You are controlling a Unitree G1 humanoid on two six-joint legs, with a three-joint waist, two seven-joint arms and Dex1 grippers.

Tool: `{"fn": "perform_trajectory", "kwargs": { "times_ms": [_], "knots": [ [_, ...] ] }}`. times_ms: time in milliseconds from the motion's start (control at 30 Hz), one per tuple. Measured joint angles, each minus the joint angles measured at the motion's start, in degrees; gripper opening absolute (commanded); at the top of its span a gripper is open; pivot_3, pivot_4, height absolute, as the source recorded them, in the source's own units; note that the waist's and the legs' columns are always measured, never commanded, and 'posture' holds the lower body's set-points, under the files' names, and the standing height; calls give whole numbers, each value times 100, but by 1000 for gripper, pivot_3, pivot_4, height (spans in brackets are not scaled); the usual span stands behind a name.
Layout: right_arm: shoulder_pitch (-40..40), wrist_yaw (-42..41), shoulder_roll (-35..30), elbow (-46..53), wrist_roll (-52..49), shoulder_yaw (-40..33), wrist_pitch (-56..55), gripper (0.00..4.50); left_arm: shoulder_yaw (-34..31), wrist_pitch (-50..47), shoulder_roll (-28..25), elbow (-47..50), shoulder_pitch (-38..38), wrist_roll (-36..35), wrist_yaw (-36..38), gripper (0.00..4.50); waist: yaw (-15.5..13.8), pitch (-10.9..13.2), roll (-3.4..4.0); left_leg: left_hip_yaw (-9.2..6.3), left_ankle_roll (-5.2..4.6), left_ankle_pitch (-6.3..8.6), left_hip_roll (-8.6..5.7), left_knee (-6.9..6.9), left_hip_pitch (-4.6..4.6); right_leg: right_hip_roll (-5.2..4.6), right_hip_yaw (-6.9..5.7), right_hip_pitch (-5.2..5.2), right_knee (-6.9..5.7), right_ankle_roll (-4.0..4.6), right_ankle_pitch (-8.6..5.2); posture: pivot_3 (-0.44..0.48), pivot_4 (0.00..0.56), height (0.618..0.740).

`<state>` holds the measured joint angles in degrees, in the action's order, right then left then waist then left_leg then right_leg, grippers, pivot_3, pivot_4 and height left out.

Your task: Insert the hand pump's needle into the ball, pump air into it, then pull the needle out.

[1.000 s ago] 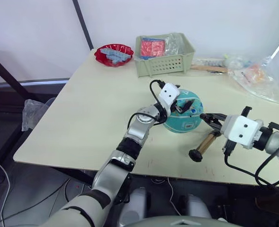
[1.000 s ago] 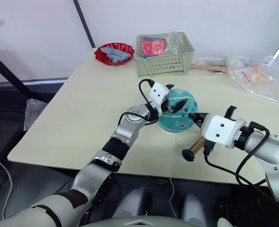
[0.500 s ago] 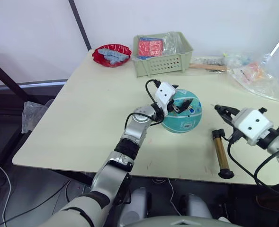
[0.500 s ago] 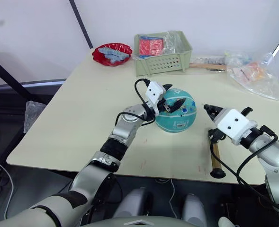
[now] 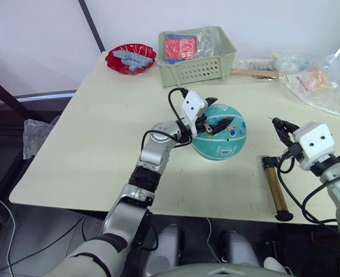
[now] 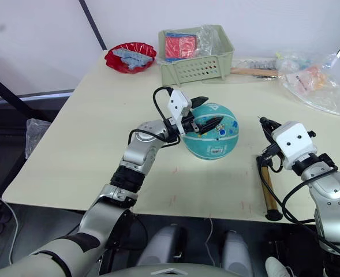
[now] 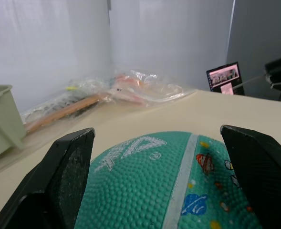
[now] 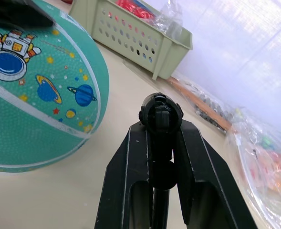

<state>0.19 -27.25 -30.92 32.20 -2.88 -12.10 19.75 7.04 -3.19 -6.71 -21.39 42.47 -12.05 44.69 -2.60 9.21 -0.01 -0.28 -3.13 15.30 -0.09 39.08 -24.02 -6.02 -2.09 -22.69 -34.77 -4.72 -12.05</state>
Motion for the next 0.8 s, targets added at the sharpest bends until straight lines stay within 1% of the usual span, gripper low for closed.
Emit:
{"fn": "perform_trajectory", "kwargs": {
  "times_ms": [67,167,267,300,333,367,400,467,567,600,633,800],
  "knots": [
    [-9,33,59,-122,-49,0,-7,73,-226,-209,-146,435,4,-347,146,4500,50,16,-4,1,0,0,0,0,-1,0,2,-1,-1,-18,9,0,150,738],
    [-89,49,85,-141,-112,-1,-7,73,-248,-406,-305,695,-6,-553,342,4500,81,33,2,1,3,-2,0,-1,-1,3,3,-2,-4,-19,10,0,150,738],
    [-132,65,85,-166,-182,-11,-10,73,-275,-571,-591,1011,-47,-733,588,4500,119,37,2,0,6,-4,1,-1,-1,4,3,-2,-6,-19,9,0,150,738],
    [-152,80,92,-209,-225,-21,-10,73,-340,-655,-857,1235,-153,-861,806,4500,162,38,4,1,25,-15,1,-1,0,4,4,-2,-6,-19,9,0,150,738],
    [-152,83,92,-213,-227,-26,-10,73,-354,-658,-881,1248,-164,-866,822,4500,169,38,4,2,25,-15,1,-2,1,3,4,-2,-7,-19,9,0,150,738],
    [-195,92,101,-257,-255,-18,-10,73,-420,-696,-1015,1347,-260,-943,952,4500,181,39,4,4,25,-15,1,-2,3,4,7,-2,-8,-19,9,0,150,738],
    [-251,120,133,-318,-318,-48,-13,73,-461,-767,-1388,1561,-480,-1096,1259,4500,233,46,6,12,26,-15,9,-4,7,10,17,-3,-9,-18,9,0,150,738],
    [-304,176,137,-521,-391,-198,-12,73,-676,-873,-1827,1679,-816,-1301,1641,4500,262,56,11,13,24,-14,16,-8,13,14,20,-4,-14,-16,8,0,150,738],
    [-399,215,154,-668,-435,-218,-14,73,-729,-888,-2138,1860,-1118,-1429,1950,4500,256,62,11,12,22,-12,19,-8,13,17,20,-4,-14,-13,7,0,150,738],
    [-485,242,167,-758,-458,-222,-22,73,-754,-880,-2355,1986,-1352,-1513,2176,4500,266,62,12,15,22,-12,21,-8,15,17,23,-4,-15,-12,7,0,150,738],
    [-510,268,165,-815,-464,-253,-29,73,-780,-880,-2458,2009,-1473,-1528,2294,4500,270,63,14,16,22,-12,21,-8,16,16,24,-5,-16,-9,6,0,150,738],
    [-864,344,211,-1258,-645,-289,-39,73,-1106,-773,-3073,2158,-2132,-1766,2965,4500,275,67,15,21,22,-12,26,-8,15,16,28,-12,-18,2,0,0,150,738]
  ]
}}
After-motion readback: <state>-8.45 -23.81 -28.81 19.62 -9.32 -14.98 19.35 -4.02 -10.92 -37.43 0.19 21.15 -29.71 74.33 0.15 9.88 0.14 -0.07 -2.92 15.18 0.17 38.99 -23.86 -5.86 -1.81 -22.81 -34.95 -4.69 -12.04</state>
